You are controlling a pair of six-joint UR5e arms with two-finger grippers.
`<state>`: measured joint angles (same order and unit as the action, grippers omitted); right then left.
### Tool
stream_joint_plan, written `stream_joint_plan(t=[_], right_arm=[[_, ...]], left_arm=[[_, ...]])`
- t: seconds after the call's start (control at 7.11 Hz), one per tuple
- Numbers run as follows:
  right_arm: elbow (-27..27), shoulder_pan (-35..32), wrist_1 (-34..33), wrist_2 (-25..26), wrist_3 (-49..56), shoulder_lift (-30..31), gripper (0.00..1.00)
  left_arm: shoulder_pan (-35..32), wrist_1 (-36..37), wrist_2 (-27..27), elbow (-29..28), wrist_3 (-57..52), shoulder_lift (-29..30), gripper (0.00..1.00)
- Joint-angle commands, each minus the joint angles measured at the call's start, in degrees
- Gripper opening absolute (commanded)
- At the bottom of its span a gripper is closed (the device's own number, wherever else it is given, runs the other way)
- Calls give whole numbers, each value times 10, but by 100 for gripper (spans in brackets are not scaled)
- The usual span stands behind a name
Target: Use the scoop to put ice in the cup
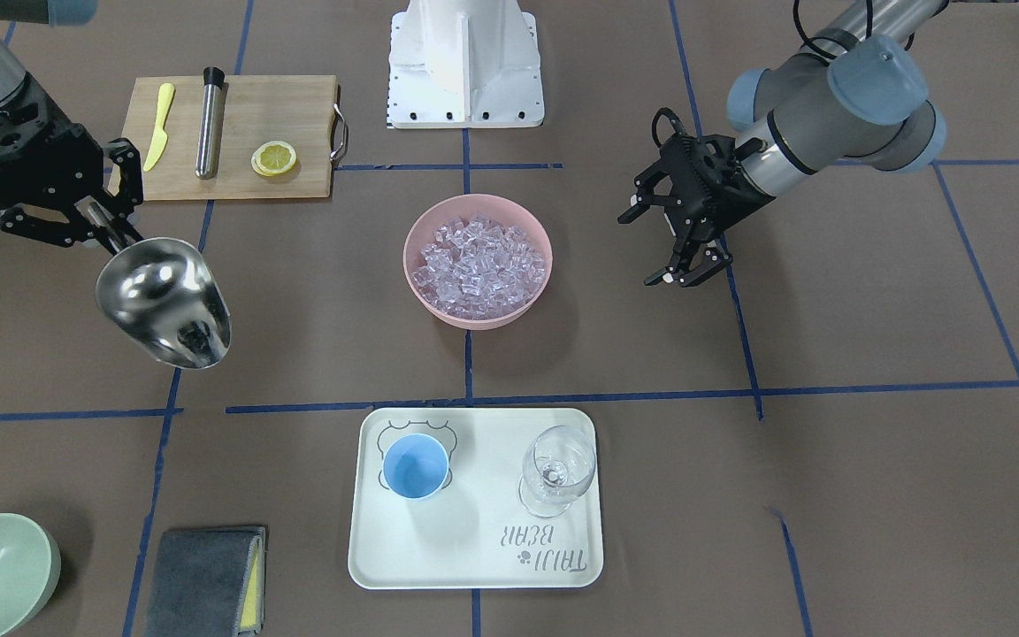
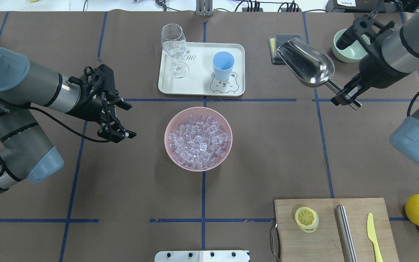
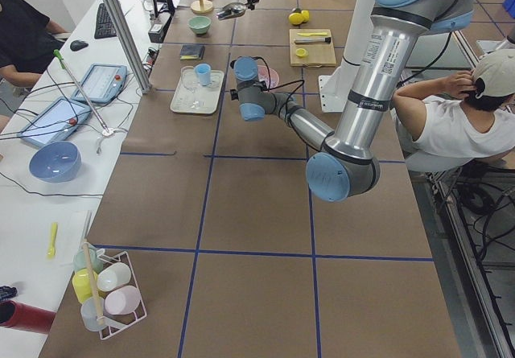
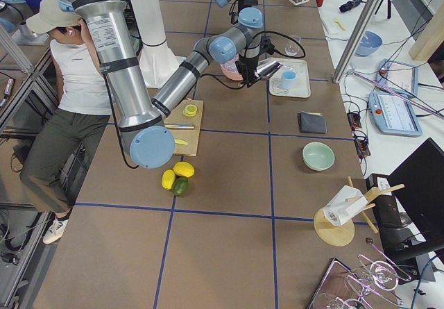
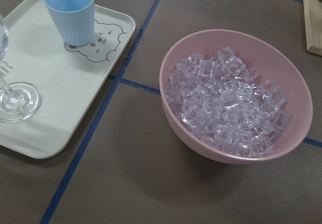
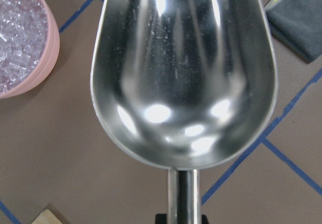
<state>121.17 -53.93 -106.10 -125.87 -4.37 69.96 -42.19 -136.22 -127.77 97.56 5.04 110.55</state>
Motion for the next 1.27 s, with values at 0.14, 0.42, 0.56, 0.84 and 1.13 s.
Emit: stream_joint_plan(t=[0.14,0.42,0.56,0.84,1.13], right_arm=[[-5,86,-99,103,78,-53,0],[-4,93,-215,140,166,-104,0],[-1,94,-218,156,171,-108,0],[-5,108,-219,157,171,-118,0],[-5,118,-219,157,171,-121,0]], left_arm=[[61,-5,60,-11,1,12,100],[77,-11,61,-39,-4,24,100],[78,-18,61,-45,-7,26,100],[82,-21,60,-68,-93,41,100],[82,-41,59,-104,-107,63,100]])
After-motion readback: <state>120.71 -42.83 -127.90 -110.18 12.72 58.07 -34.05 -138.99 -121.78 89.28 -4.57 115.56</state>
